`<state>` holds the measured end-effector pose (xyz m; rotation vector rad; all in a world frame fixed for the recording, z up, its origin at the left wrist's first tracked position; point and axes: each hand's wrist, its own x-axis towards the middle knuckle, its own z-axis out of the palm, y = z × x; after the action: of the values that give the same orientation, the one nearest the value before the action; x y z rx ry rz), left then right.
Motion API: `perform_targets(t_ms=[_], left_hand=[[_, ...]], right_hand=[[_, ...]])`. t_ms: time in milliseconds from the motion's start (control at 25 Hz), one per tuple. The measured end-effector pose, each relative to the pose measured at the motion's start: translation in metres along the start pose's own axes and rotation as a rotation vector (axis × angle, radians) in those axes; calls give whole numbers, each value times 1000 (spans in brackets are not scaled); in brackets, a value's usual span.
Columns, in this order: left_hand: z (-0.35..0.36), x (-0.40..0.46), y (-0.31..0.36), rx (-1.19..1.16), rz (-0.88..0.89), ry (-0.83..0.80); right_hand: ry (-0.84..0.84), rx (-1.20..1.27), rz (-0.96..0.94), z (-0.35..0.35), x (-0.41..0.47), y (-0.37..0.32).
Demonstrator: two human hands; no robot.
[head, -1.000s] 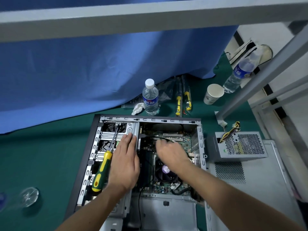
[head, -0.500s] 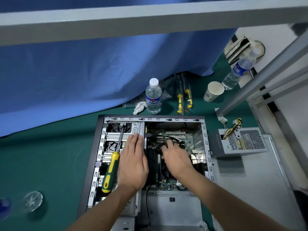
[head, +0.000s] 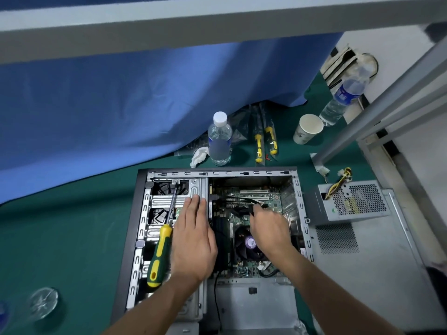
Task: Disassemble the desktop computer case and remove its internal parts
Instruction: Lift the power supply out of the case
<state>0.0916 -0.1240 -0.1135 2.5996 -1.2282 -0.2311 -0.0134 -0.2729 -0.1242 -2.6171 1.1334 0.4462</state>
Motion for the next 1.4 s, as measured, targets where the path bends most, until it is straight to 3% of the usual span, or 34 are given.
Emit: perform_targets(t_ms=[120, 200, 280, 360, 560, 760, 1080, 1240, 1400], left_hand=[[2, 0, -2, 9, 5, 12], [1, 0, -1, 8, 9, 10], [2, 0, 0, -2, 12, 13], [2, 0, 0, -8, 15, 17], [3, 0, 0, -5, 11, 15], [0, 0, 1, -1, 22, 12], [2, 0, 2, 3, 11, 16], [1, -1, 2, -3, 2, 21], [2, 1, 3, -9, 7, 15]], right_hand=[[57, -110, -140, 1, 1, -9], [-69, -163, -260, 6, 3, -16], [-242, -39, -298, 13, 5, -22], [-303, 135, -180, 12, 16, -22], [-278, 262, 7, 4, 52, -9], [-204, 41, -38, 8, 51, 1], [-174, 191, -217, 12, 45, 0], [-103, 221, -141, 16, 42, -3], [-117, 290, -182, 16, 44, -18]])
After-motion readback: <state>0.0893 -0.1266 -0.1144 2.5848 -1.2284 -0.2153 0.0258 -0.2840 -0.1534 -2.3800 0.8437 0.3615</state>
